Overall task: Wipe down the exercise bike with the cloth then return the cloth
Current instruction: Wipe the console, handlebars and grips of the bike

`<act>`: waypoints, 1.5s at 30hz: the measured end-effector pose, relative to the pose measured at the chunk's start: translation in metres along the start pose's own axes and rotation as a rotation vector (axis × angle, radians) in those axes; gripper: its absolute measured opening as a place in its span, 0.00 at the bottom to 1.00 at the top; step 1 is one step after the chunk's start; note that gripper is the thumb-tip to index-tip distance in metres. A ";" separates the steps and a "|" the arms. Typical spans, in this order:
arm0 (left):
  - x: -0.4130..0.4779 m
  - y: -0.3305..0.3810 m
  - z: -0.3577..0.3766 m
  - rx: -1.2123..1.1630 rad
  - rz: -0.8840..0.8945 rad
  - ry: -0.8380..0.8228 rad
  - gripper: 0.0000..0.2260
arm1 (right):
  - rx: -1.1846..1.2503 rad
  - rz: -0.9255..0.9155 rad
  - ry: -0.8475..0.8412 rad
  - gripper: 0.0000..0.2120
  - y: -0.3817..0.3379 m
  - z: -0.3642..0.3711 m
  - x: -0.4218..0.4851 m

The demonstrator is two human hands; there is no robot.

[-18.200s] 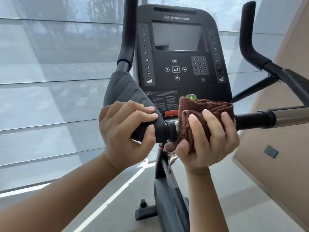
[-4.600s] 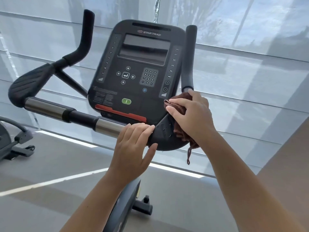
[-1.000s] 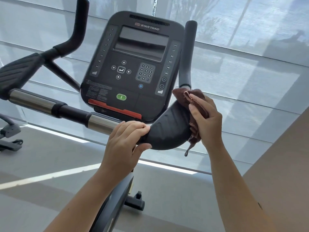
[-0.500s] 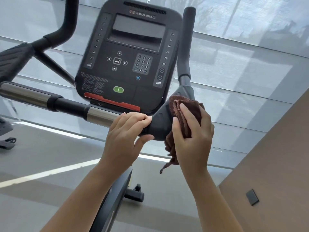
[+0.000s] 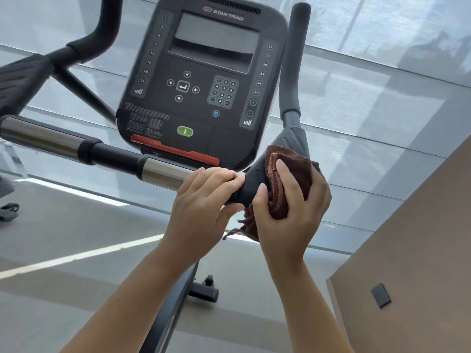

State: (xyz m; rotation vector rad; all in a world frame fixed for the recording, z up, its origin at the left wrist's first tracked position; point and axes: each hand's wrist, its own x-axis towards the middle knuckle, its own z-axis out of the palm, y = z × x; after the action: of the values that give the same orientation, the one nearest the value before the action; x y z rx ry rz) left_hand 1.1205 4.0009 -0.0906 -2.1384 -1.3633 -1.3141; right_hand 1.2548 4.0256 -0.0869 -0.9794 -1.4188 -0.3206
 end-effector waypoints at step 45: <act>-0.004 -0.002 -0.013 -0.026 -0.005 -0.124 0.16 | 0.183 -0.579 -0.488 0.11 0.069 -0.023 0.071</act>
State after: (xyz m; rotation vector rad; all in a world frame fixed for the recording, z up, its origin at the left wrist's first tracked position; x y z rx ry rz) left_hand 1.1117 3.9913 -0.0868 -2.2690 -1.4067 -1.2253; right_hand 1.3328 4.0751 -0.0451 -0.4910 -2.1371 -0.3789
